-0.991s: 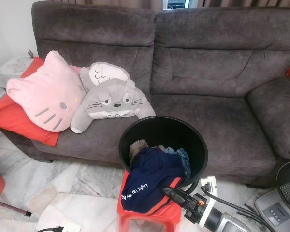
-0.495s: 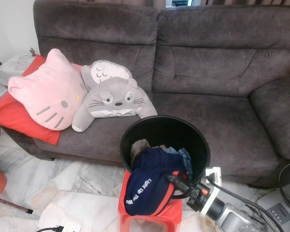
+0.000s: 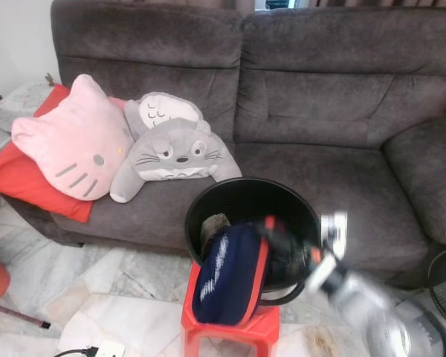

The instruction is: Hang hanger

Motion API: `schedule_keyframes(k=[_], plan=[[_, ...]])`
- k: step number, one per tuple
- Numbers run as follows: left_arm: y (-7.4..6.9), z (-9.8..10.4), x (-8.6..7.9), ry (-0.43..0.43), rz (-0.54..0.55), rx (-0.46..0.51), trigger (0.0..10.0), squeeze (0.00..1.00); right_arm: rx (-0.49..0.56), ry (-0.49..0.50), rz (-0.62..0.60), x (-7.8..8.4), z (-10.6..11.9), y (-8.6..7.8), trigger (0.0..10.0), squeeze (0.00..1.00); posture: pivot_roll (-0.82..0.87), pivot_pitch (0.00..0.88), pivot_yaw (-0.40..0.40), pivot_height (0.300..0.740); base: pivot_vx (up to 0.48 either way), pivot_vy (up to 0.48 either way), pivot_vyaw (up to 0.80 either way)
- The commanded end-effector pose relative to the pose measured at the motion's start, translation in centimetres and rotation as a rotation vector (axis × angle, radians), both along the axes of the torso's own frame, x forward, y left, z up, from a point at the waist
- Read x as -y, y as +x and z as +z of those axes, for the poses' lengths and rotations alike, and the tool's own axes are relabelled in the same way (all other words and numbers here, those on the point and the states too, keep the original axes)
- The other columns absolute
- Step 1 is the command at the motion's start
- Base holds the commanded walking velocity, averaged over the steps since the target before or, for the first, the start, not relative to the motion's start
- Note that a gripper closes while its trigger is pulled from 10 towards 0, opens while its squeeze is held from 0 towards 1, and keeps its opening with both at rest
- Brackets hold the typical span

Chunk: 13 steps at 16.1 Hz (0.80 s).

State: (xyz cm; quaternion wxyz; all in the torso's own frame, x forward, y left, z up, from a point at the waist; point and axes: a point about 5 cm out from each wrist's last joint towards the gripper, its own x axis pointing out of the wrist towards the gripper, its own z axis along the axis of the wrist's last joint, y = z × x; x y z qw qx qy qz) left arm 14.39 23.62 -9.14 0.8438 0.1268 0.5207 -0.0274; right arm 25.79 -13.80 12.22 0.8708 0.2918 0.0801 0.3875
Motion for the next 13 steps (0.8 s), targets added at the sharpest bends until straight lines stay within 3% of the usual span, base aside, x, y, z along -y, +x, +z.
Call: schedule_keyframes(k=[1, 2, 4, 7, 9, 12, 13], plan=[[-0.1, 0.0, -0.2, 0.016, -0.020, -0.015, 10.0, 0.00, 0.080, -0.043, -0.054, -0.3, 2.0, 1.0, 0.0, 0.00, -0.04, 0.000, 0.035, 0.732, 0.000, 0.000, 0.00], [-0.1, 0.0, -0.2, 0.017, -0.019, -0.014, 10.0, 0.00, 0.127, -0.066, -0.055, -1.1, 3.4, 1.5, 0.0, 0.00, -0.04, 0.000, 0.038, 0.732, 0.000, 0.000, 0.00], [-0.1, 0.0, -0.3, 0.019, -0.019, -0.015, 10.0, 0.00, 0.210, -0.132, 0.021, -2.7, 5.0, 1.1, 0.0, 0.00, -0.04, 0.000, 0.041, 0.732, 0.000, 0.000, 0.00], [-0.1, 0.0, -0.4, 0.023, -0.018, -0.014, 10.0, 0.00, 0.265, -0.325, 0.099, -4.2, 5.5, 0.5, 0.0, 0.00, -0.05, 0.000, 0.050, 0.732, 0.000, 0.000, 0.00], [-0.1, 0.0, -0.4, 0.025, -0.008, -0.013, 10.0, 0.00, 0.286, -0.344, 0.092, -5.2, 5.9, 0.4, 0.0, 0.00, -0.05, 0.000, 0.051, 0.732, 0.000, 0.000, 0.00], [-0.2, 0.0, -0.4, 0.028, 0.004, -0.013, 10.0, 0.00, 0.237, -0.375, -0.096, -5.4, 6.2, 1.8, 0.0, 0.00, -0.05, 0.000, 0.056, 0.732, 0.000, 0.000, 0.00], [-0.2, 0.0, -0.4, 0.028, 0.006, -0.013, 10.0, 0.00, 0.164, -0.455, -0.188, -4.8, 5.4, 2.6, 0.0, 0.00, -0.05, 0.000, 0.057, 0.732, 0.000, 0.000, 0.00]])
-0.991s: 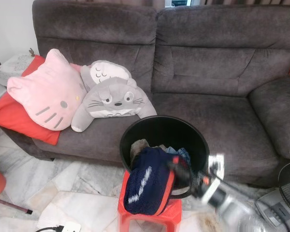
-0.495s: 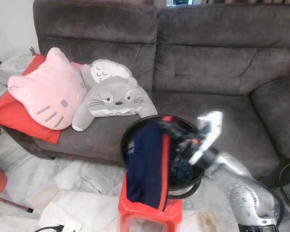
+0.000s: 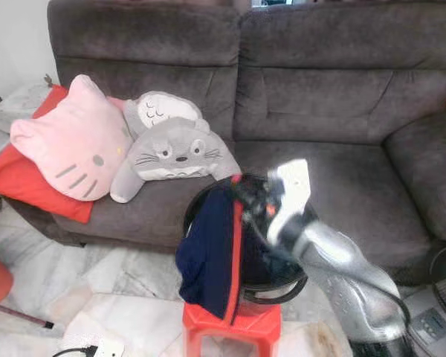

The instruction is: Hang hanger

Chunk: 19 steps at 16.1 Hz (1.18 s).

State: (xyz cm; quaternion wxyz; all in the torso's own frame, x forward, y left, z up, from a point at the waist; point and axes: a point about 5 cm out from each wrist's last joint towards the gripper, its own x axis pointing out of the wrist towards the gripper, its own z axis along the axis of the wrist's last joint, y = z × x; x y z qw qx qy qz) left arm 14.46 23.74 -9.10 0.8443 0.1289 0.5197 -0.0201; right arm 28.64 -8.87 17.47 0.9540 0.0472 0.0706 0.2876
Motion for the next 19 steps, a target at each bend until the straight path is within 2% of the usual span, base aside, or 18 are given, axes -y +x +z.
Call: schedule_keyframes(k=[1, 2, 3, 6, 7, 8, 9, 12, 14, 17, 19], plan=[[-0.2, 0.0, -0.3, 0.017, -0.003, -0.016, 10.0, 0.00, -0.062, -0.130, -0.164, 1.4, -1.4, 0.9, 0.0, 0.00, -0.06, 0.000, 0.058, 0.732, 0.000, 0.000, 0.00], [-0.2, 0.0, -0.3, 0.016, -0.003, -0.016, 10.0, 0.00, -0.058, -0.197, -0.235, 2.0, -1.7, 1.2, 0.0, 0.00, -0.06, 0.000, 0.057, 0.732, 0.000, 0.000, 0.00], [-0.2, 0.0, -0.3, 0.015, -0.001, -0.015, 10.0, 0.00, -0.079, -0.156, -0.315, 2.2, -1.8, 1.6, 0.0, 0.00, -0.05, 0.000, 0.056, 0.732, 0.000, 0.000, 0.00], [-0.3, 0.0, -0.3, 0.015, 0.002, -0.014, 10.0, 0.00, -0.089, -0.173, -0.364, 2.3, -2.0, 1.8, 0.0, 0.00, -0.05, 0.000, 0.052, 0.732, 0.000, 0.000, 0.00], [-0.3, 0.0, -0.3, 0.016, 0.002, -0.015, 10.0, 0.00, -0.090, -0.179, -0.388, 2.4, -2.0, 1.9, 1.8, 0.00, -0.05, 0.000, 0.052, 0.732, 0.000, 0.000, 0.00], [-0.4, -0.1, -0.4, 0.018, -0.001, -0.016, 10.0, 0.00, -0.092, -0.153, -0.431, 2.8, -2.1, 2.0, 10.0, 0.00, -0.04, 0.000, 0.052, 0.732, 0.000, 0.000, 0.00], [-0.4, -0.1, -0.4, 0.019, -0.002, -0.018, 10.0, 0.00, -0.104, -0.092, -0.430, 2.7, -2.1, 2.0, 10.0, 0.00, -0.04, 0.000, 0.050, 0.732, 0.000, 0.000, 0.00], [-0.6, -0.1, -0.4, 0.019, 0.001, -0.020, 10.0, 0.00, -0.170, 0.248, -0.348, 1.4, -1.4, 1.8, 10.0, 0.00, -0.04, 0.000, 0.045, 0.732, 0.000, 0.000, 0.00], [-0.7, -0.2, -0.4, 0.020, 0.002, -0.022, 10.0, 0.00, -0.209, 0.411, -0.295, 0.5, -1.0, 1.6, 10.0, 0.00, -0.03, 0.000, 0.041, 0.732, 0.000, 0.000, 0.00], [-0.8, -0.2, -0.5, 0.022, 0.004, -0.024, 10.0, 0.00, -0.276, 0.539, -0.242, -0.2, -1.0, 1.5, 10.0, 0.00, -0.03, 0.000, 0.042, 0.732, 0.000, 0.000, 0.00], [-0.9, -0.2, -0.5, 0.023, 0.002, -0.026, 10.0, 0.00, -0.307, 0.546, -0.194, -0.7, -1.1, 1.1, 10.0, 0.00, -0.03, 0.000, 0.043, 0.732, 0.000, 0.000, 0.00]])
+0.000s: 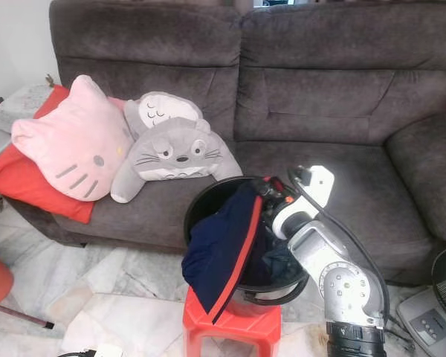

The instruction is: Hang hanger

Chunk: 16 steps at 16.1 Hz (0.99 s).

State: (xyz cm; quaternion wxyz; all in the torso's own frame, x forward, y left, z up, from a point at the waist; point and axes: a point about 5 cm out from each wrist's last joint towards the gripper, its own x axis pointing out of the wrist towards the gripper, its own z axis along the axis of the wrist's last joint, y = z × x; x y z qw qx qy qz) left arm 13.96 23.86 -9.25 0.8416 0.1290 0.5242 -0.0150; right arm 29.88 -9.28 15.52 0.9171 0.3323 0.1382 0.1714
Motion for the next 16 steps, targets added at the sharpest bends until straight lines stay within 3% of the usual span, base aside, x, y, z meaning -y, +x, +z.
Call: schedule_keyframes(k=[1, 2, 4, 5, 6, 7, 12, 16], plan=[[-0.4, -0.1, -0.4, 0.017, -0.009, -0.018, 10.0, 0.00, 0.018, 0.038, 0.048, -1.3, 0.7, -0.2, 10.0, 0.00, -0.03, 0.000, 0.043, 0.732, 0.000, 0.000, 0.00], [-0.4, -0.1, -0.4, 0.018, -0.010, -0.018, 10.0, 0.00, 0.020, 0.021, 0.053, -1.3, 0.6, -0.3, 10.0, 0.00, -0.03, 0.000, 0.044, 0.732, 0.000, 0.000, 0.00], [-0.5, -0.1, -0.4, 0.019, -0.011, -0.019, 10.0, 0.00, 0.122, -0.236, -0.010, -0.4, 0.2, -0.1, 10.0, 0.00, -0.03, 0.000, 0.046, 0.732, 0.000, 0.000, 0.00], [-0.5, 0.0, -0.5, 0.020, -0.010, -0.020, 10.0, 0.00, 0.133, -0.253, -0.028, -0.2, 0.1, -0.1, 10.0, 0.00, -0.02, 0.000, 0.047, 0.732, 0.000, 0.000, 0.00], [-0.5, 0.0, -0.6, 0.021, 0.001, -0.014, 10.0, 0.00, 0.175, -0.335, -0.041, 0.1, 0.1, -0.2, 10.0, 0.00, -0.01, 0.000, 0.043, 0.732, 0.000, 0.000, 0.00], [-0.6, 0.0, -0.6, 0.020, 0.013, -0.010, 10.0, 0.00, 0.169, -0.314, -0.068, 0.3, 0.0, -0.3, 10.0, 0.00, -0.01, 0.000, 0.037, 0.732, 0.000, 0.000, 0.00], [-0.9, -0.1, -0.7, 0.001, 0.020, -0.016, 10.0, 0.00, 0.228, -0.421, -0.174, 1.4, 0.1, 0.3, 10.0, 0.00, 0.01, 0.000, 0.027, 0.732, 0.000, 0.000, 0.00], [-1.1, -0.2, -0.7, -0.004, 0.018, -0.020, 10.0, 0.00, 0.235, -0.438, -0.177, 1.3, 0.1, 0.3, 10.0, 0.00, 0.02, 0.000, 0.022, 0.732, 0.000, 0.000, 0.00]])
